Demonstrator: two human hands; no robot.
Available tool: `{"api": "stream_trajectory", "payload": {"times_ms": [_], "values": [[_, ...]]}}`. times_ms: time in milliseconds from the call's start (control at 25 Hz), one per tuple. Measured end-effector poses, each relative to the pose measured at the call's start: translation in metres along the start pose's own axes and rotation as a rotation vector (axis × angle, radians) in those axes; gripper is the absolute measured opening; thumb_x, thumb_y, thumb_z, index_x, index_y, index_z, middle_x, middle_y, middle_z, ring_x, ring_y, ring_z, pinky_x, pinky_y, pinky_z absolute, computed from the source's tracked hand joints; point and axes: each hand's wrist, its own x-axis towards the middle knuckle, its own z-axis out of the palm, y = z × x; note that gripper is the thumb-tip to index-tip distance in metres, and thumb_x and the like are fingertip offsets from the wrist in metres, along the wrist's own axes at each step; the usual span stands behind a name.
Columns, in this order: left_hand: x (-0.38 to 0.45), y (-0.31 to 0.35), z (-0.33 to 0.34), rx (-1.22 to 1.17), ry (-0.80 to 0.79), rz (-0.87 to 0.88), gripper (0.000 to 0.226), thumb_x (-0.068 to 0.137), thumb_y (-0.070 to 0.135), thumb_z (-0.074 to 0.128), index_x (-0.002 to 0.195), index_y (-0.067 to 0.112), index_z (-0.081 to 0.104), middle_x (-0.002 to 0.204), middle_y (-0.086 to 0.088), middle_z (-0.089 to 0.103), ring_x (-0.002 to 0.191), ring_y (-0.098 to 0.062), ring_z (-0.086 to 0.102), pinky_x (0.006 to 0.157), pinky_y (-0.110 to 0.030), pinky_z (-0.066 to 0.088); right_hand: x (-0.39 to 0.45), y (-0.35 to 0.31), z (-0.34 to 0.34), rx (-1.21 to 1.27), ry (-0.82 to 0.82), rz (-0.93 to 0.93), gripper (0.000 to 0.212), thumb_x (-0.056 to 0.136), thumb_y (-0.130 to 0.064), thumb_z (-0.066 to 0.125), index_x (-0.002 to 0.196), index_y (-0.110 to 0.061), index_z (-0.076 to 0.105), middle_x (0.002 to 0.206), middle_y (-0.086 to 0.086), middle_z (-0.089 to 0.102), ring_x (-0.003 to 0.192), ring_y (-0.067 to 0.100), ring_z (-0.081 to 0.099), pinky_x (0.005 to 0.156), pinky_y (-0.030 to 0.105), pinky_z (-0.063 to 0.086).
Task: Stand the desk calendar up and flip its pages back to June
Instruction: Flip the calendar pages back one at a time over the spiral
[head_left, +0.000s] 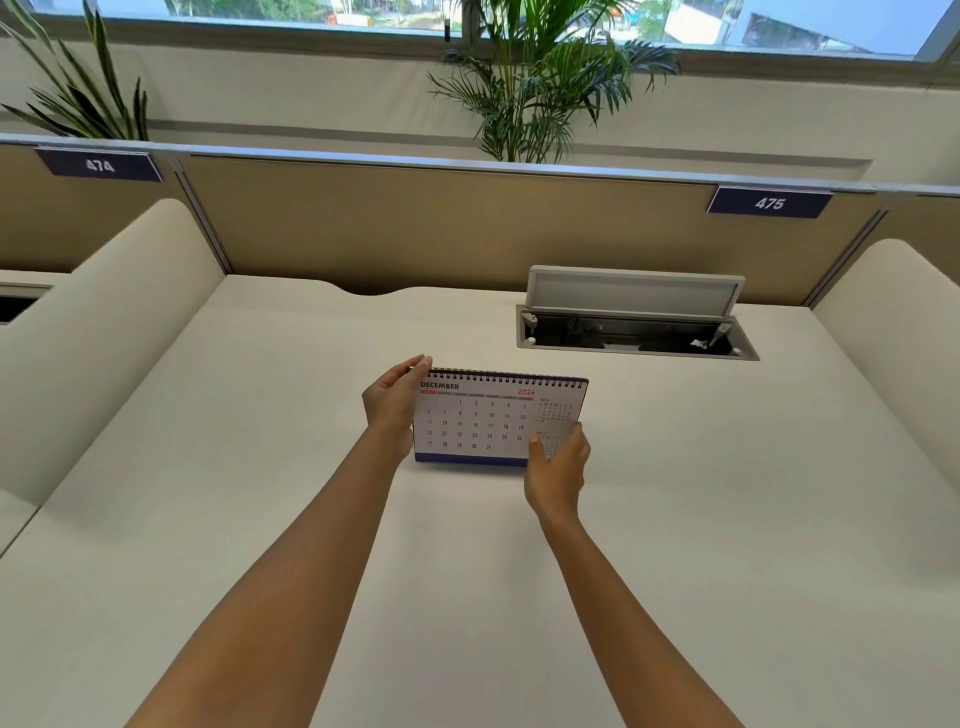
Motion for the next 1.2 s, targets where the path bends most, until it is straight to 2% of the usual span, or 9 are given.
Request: {"api": "stream_trajectory", "payload": {"times_ms": [160,320,400,480,600,880,1040,1120,1200], "values": [[0.0,0.001,-0.001,-0.005,0.001,-0.007,0.021,0.082,0.027,0.08,0.101,0.019,0.076,0.088,-0.002,0.075,0.082,-0.015,0.067,0.047,-0.021,0.051,-0.006,-0.001,-0.006,0.016,0.026,-0.015,0.059,0.101,-0.021,0.055,0.152,-0.011,0.028,0.154,0.009,0.032,0.137,0.029,0.042,0.114,0.047,0.039],[-0.003,0.003,0.001,0.019,0.025,-0.042,0.028,0.081,0.03,0.081,0.107,0.021,0.075,0.089,0.003,0.075,0.077,-0.006,0.064,0.05,-0.021,0.039,-0.016,0.003,-0.011,0.055,0.095,-0.04,0.053,0.099,-0.013,0.057,0.149,-0.009,0.038,0.149,0.007,0.036,0.13,0.022,0.044,0.112,0.04,0.042],[-0.005,0.005,0.002,0.03,0.037,-0.055,0.03,0.08,0.03,0.081,0.108,0.022,0.075,0.088,0.004,0.075,0.076,-0.004,0.061,0.051,-0.022,0.036,-0.021,0.005,-0.017,0.124,0.189,-0.078,0.037,0.096,-0.015,0.064,0.132,-0.012,0.054,0.13,0.004,0.05,0.108,0.013,0.052,0.098,0.032,0.052],[-0.005,0.007,0.002,0.04,0.041,-0.064,0.031,0.079,0.03,0.082,0.109,0.021,0.075,0.088,0.004,0.075,0.074,-0.003,0.06,0.051,-0.021,0.035,-0.023,0.004,-0.024,0.192,0.267,-0.109,0.018,0.091,-0.017,0.072,0.107,-0.017,0.063,0.102,0.0,0.065,0.087,0.008,0.06,0.084,0.034,0.059],[-0.006,0.009,0.002,0.051,0.036,-0.068,0.034,0.079,0.029,0.083,0.11,0.019,0.075,0.089,0.004,0.074,0.071,-0.001,0.059,0.051,-0.021,0.036,-0.017,0.004,-0.031,0.245,0.293,-0.077,0.013,0.083,-0.018,0.08,0.093,-0.014,0.071,0.073,-0.009,0.07,0.073,0.001,0.068,0.074,0.036,0.062],[-0.005,0.01,0.001,0.054,0.026,-0.062,0.037,0.078,0.029,0.084,0.112,0.018,0.075,0.089,0.006,0.073,0.07,0.001,0.058,0.054,-0.02,0.035,-0.016,0.01,-0.034,0.291,0.289,-0.054,0.011,0.085,-0.015,0.078,0.094,-0.01,0.075,0.077,-0.005,0.074,0.075,0.006,0.072,0.07,0.033,0.063],[-0.004,0.006,-0.001,0.077,0.029,0.051,0.04,0.079,0.029,0.083,0.116,0.017,0.073,0.103,-0.001,0.075,0.067,0.004,0.064,0.045,-0.009,0.044,-0.017,0.005,-0.041,0.321,0.206,-0.018,0.022,0.088,-0.021,0.075,0.107,-0.02,0.064,0.08,-0.011,0.072,0.08,0.01,0.072,0.063,0.021,0.06],[-0.002,0.003,-0.003,0.198,0.02,0.198,0.043,0.082,0.031,0.08,0.123,0.02,0.07,0.117,-0.001,0.071,0.08,0.001,0.065,0.049,-0.004,0.045,-0.015,0.001,-0.048,0.349,0.128,0.085,0.025,0.088,-0.026,0.073,0.11,-0.023,0.062,0.085,-0.008,0.074,0.082,0.013,0.073,0.068,0.028,0.061],[0.0,0.005,-0.006,0.336,0.007,0.333,0.042,0.085,0.033,0.077,0.125,0.023,0.069,0.126,0.002,0.065,0.101,-0.005,0.062,0.06,-0.003,0.045,-0.011,-0.006,-0.057,0.387,0.008,0.176,0.015,0.089,-0.024,0.071,0.103,-0.023,0.066,0.086,-0.004,0.076,0.081,0.016,0.075,0.071,0.033,0.061]]}}
